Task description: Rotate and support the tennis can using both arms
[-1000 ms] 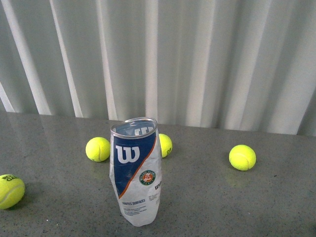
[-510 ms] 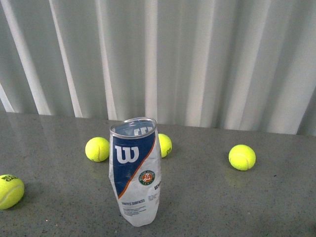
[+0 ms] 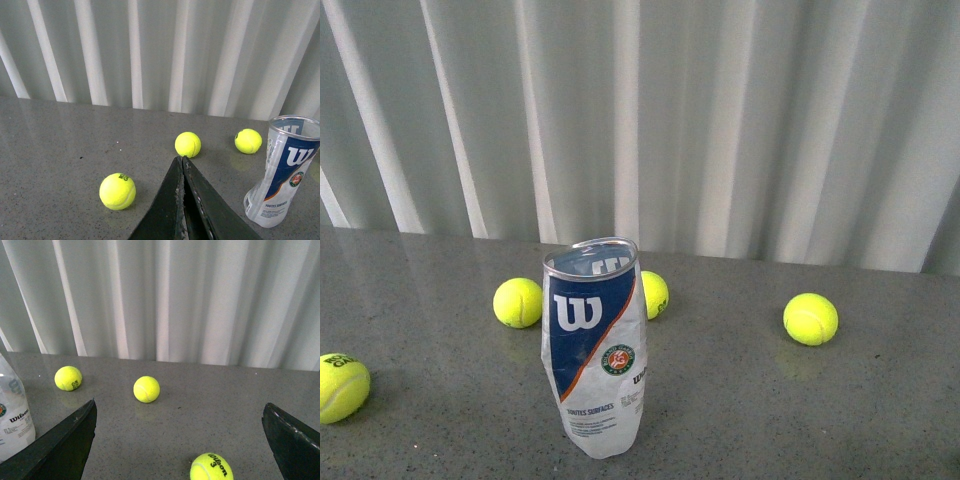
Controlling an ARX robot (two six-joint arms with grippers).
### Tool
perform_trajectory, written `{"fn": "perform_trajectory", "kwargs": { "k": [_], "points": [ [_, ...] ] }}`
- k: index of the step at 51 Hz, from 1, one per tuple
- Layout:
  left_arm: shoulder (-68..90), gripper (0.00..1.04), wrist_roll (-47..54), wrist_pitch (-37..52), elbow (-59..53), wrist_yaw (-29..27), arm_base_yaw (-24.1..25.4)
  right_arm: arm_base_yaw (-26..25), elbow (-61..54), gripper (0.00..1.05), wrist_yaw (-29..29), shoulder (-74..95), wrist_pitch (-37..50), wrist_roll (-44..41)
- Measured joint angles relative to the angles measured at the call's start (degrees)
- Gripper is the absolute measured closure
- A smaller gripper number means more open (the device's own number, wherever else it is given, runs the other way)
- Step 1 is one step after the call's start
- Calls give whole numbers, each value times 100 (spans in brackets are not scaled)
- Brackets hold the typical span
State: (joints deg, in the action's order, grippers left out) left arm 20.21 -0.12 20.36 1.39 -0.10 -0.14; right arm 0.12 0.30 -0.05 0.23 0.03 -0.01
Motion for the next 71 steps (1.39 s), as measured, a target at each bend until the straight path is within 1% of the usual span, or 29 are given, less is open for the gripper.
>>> {"fn": "perform_trajectory", "kwargs": {
  "k": [13,33,36,39,51,60,68,70,71],
  "points": [
    [-514,101,0,-507,0,-2,0,0,0,7,0,0,0,0],
    [-1058,101,-2,-1051,2,0,0,0,0,7,0,0,0,2],
    [-1561,101,-2,-1742,2,2,0,0,0,7,0,0,0,0],
    [-1843,101,-2,-1989,2,9,0,0,0,7,2,0,0,0],
    [-1998,101,-7,-2028,2,9,0,0,0,7,0,0,0,0],
    [-2000,61,-4,-2031,2,9,0,0,0,7,0,0,0,0],
    [-2000,36,-4,-2033,2,9,0,0,0,7,0,0,0,0],
    [-2000,25,-4,-2033,2,9,0,0,0,7,0,0,0,0],
    [-2000,21,-4,-2033,2,9,0,0,0,7,0,0,0,0]
  ]
}}
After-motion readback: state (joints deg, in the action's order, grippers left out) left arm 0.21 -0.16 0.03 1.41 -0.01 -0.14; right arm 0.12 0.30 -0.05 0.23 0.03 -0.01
